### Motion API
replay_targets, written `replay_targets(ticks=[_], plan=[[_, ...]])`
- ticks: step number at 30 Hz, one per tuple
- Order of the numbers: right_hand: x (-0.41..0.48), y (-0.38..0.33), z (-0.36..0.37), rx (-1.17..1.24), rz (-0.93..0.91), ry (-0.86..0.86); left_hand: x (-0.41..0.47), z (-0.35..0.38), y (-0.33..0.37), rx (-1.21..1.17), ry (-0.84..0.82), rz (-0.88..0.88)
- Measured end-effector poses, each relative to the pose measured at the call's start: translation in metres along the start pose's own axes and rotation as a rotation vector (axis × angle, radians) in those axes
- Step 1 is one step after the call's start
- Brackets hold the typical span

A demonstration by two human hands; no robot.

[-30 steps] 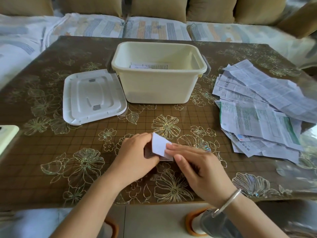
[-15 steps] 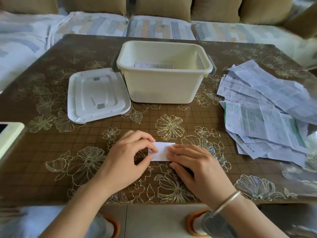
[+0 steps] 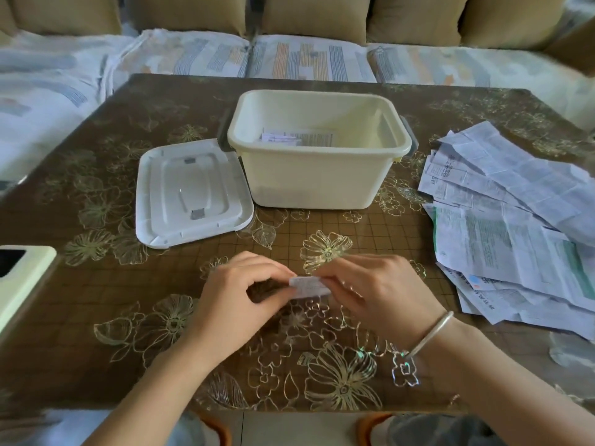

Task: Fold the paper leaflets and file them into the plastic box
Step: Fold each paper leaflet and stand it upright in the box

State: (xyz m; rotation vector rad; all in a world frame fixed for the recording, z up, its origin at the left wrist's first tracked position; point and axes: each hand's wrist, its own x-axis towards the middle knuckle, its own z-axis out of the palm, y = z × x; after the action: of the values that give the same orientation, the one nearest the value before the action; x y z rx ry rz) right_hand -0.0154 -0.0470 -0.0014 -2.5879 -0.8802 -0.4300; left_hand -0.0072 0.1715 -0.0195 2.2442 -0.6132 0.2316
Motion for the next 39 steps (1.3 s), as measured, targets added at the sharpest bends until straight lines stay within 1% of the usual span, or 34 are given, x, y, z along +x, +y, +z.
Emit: replay_targets(ticks=[2, 4, 8, 10, 12, 13, 15, 18, 20, 24, 29, 31, 33, 34, 36, 39], plan=[[0.018, 0.004, -0.009, 0.064, 0.069, 0.04, 0.017, -0.009, 0.006, -0.031, 0.082, -0.045], [0.037, 0.006, -0.022, 0.102, 0.107, 0.076, 0.034, -0.021, 0.015, -0.068, 0.128, -0.067], [0.081, 0.019, -0.063, 0.255, 0.205, 0.166, 0.08, -0.049, 0.029, -0.145, 0.185, -0.018], [0.103, 0.033, -0.083, 0.303, 0.241, 0.226, 0.101, -0.061, 0.025, -0.138, 0.264, -0.008], [0.129, 0.054, -0.097, 0.305, 0.279, 0.259, 0.122, -0.07, 0.014, -0.101, 0.349, -0.04], [0.143, 0.066, -0.098, 0.285, 0.311, 0.233, 0.133, -0.073, 0.007, -0.094, 0.377, -0.068], [0.165, 0.083, -0.093, 0.198, 0.35, 0.104, 0.148, -0.072, -0.004, -0.071, 0.403, -0.123], [0.194, 0.098, -0.07, 0.046, 0.347, -0.068, 0.165, -0.069, -0.017, -0.029, 0.424, -0.155], [0.21, 0.106, -0.056, -0.089, 0.342, -0.129, 0.175, -0.068, -0.023, -0.013, 0.424, -0.151], [0.227, 0.114, -0.038, -0.231, 0.321, -0.18, 0.181, -0.062, -0.028, 0.012, 0.424, -0.111], [0.23, 0.115, -0.03, -0.299, 0.265, -0.18, 0.18, -0.058, -0.032, 0.033, 0.441, -0.065], [0.23, 0.116, -0.029, -0.308, 0.249, -0.187, 0.181, -0.062, -0.029, 0.112, 0.431, -0.039], [0.231, 0.115, -0.027, -0.326, 0.237, -0.192, 0.187, -0.069, -0.022, 0.289, 0.365, 0.046], [0.232, 0.115, -0.026, -0.338, 0.234, -0.194, 0.193, -0.072, -0.017, 0.355, 0.29, 0.093], [0.235, 0.112, -0.023, -0.364, 0.229, -0.208, 0.209, -0.077, -0.004, 0.44, 0.033, 0.102], [0.239, 0.107, -0.022, -0.363, 0.261, -0.238, 0.242, -0.067, 0.001, 0.612, -0.421, -0.045]])
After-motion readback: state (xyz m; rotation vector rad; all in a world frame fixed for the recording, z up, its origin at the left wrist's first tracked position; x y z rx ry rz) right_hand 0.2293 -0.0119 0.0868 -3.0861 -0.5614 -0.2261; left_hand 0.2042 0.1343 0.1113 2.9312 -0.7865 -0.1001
